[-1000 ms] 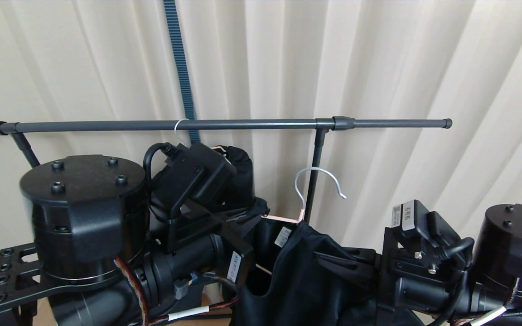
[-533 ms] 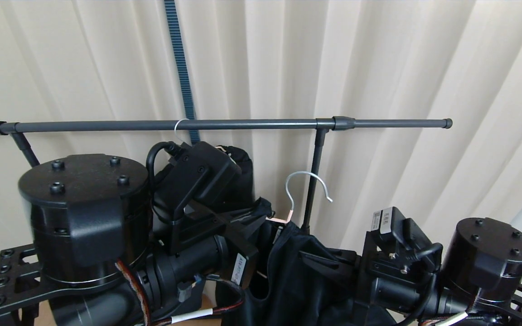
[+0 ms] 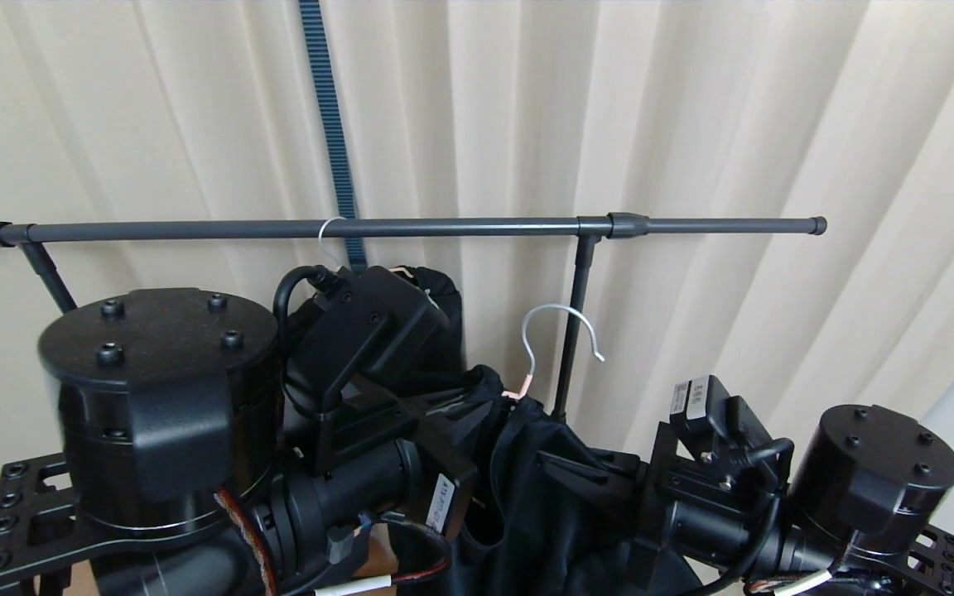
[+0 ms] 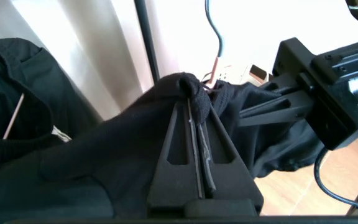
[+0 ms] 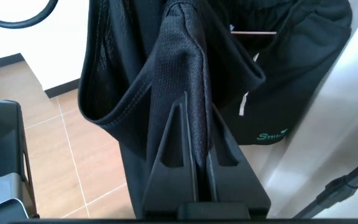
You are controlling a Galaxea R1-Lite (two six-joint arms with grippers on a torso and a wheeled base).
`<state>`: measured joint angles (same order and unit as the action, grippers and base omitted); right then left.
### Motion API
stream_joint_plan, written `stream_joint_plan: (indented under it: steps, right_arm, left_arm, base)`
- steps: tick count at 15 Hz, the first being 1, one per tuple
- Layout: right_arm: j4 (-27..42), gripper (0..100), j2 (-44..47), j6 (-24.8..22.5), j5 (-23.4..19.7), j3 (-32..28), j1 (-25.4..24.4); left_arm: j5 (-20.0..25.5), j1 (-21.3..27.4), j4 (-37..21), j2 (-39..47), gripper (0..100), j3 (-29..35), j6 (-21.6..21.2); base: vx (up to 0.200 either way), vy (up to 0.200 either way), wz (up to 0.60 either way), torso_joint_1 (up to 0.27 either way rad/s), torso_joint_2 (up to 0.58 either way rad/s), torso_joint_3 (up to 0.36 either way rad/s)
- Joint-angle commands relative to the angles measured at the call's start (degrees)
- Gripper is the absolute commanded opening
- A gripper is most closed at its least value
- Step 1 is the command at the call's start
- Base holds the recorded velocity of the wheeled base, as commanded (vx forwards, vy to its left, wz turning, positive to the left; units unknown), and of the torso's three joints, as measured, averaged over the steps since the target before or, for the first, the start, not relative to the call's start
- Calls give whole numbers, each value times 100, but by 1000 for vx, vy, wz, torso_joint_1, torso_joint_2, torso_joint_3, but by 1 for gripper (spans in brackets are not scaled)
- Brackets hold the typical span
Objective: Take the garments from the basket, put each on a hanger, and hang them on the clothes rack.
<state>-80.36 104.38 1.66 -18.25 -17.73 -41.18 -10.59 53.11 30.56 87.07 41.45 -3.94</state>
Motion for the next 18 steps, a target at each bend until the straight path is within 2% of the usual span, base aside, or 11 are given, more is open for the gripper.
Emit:
stream_joint_plan:
  steps: [1, 8, 9, 18]
  right_arm:
    - [-24, 0, -5, 1, 6, -3, 5]
    - [-67, 0, -137, 28, 23, -3, 13]
    - [-67, 0, -137, 28, 41, -3, 22]
    - [-67, 0, -190, 10, 41, 6, 304]
  left_arm:
    - [-4, -3, 2, -5, 0, -5, -2]
    - [-4, -3, 2, 3, 0, -23, -2]
    - [-13, -3, 2, 3, 100, -32, -2]
    - [-110, -152, 2, -216, 100, -251, -28]
  base:
    - [0, 0, 0, 0, 0, 0]
    - [0, 0, 0, 0, 0, 0]
    - [0, 0, 0, 0, 0, 0]
    - [0, 0, 0, 0, 0, 0]
